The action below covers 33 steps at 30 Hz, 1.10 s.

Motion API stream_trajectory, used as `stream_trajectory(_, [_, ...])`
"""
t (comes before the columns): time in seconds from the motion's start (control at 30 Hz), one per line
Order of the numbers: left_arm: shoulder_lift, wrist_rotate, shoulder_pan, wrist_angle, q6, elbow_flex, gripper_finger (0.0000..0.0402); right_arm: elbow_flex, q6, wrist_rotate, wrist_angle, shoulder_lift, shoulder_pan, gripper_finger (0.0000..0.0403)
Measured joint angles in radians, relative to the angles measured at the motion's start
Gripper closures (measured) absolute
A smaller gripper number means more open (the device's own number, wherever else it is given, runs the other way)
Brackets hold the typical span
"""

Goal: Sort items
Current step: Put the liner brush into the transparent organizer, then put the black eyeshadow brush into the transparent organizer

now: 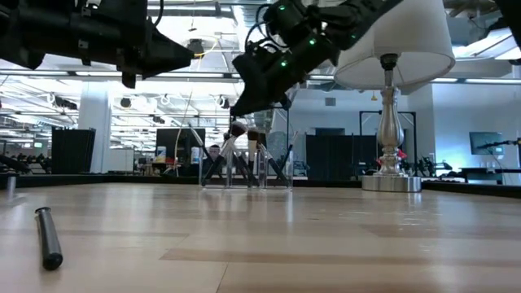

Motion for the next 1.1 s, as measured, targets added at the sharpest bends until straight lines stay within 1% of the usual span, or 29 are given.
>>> stream_trajectory(0.1, [0.000, 0.000, 0.000, -0.015, 0.000, 0.000, 0.0300, 0.070, -0.001, 0.000, -0.120, 0.018, -0.006, 0.0382])
stream_trajectory(0.23, [0.000, 0.002, 0.000, -0.020, -0.001, 0.000, 0.0300, 0.128, -0.013, 0.000, -0.190, 0.025, -0.009, 0.0352])
stream_trajectory(0.33, [0.000, 0.008, 0.000, -0.032, -0.033, 0.000, 0.0300, 0.156, -0.073, 0.006, -0.186, 0.030, -0.010, 0.0329])
stream_trajectory(0.43, [0.000, 0.023, 0.000, -0.065, -0.123, 0.000, 0.0300, 0.180, -0.109, 0.029, -0.188, 0.024, -0.004, 0.0307])
stream_trajectory(0.5, [0.000, 0.089, -0.003, -0.113, -0.168, 0.000, 0.0300, 0.201, -0.123, 0.030, -0.203, 0.023, 0.004, 0.0293])
stream_trajectory(0.53, [0.000, 0.146, -0.003, -0.136, -0.188, 0.000, 0.0300, 0.214, -0.124, 0.029, -0.219, 0.020, 0.009, 0.0287])
stream_trajectory(0.63, [0.000, 0.392, -0.003, -0.209, -0.234, 0.000, 0.0300, 0.254, -0.124, 0.029, -0.251, 0.009, 0.032, 0.0269])
stream_trajectory(0.7, [0.005, 0.579, -0.010, -0.227, -0.233, 0.000, 0.0300, 0.269, -0.125, 0.030, -0.302, -0.006, 0.055, 0.0259])
stream_trajectory(0.73, [0.010, 0.640, -0.017, -0.234, -0.217, 0.000, 0.0300, 0.282, -0.125, 0.029, -0.315, -0.007, 0.068, 0.0255])
stream_trajectory(0.77, [0.017, 0.673, -0.028, -0.241, -0.197, 0.000, 0.0301, 0.295, -0.125, 0.029, -0.330, -0.008, 0.083, 0.0251])
stream_trajectory(0.83, [0.049, 0.689, -0.048, -0.236, -0.190, 0.000, 0.0303, 0.310, -0.125, 0.027, -0.397, -0.022, 0.114, 0.0246])
stream_trajectory(0.9, [0.093, 0.688, -0.064, -0.237, -0.236, 0.000, 0.0304, 0.324, -0.127, 0.027, -0.413, -0.027, 0.146, 0.0242])
stream_trajectory(0.97, [0.157, 0.698, -0.084, -0.237, -0.311, 0.001, 0.0304, 0.322, -0.133, 0.027, -0.469, -0.043, 0.178, 0.0241])
stream_trajectory(1.0, [0.187, 0.706, -0.096, -0.239, -0.320, 0.001, 0.0304, 0.322, -0.133, 0.027, -0.477, -0.046, 0.193, 0.0241])
stream_trajectory(1.1, [0.283, 0.711, -0.142, -0.231, -0.269, 0.020, 0.0304, 0.322, -0.133, 0.027, -0.530, -0.054, 0.234, 0.0243])
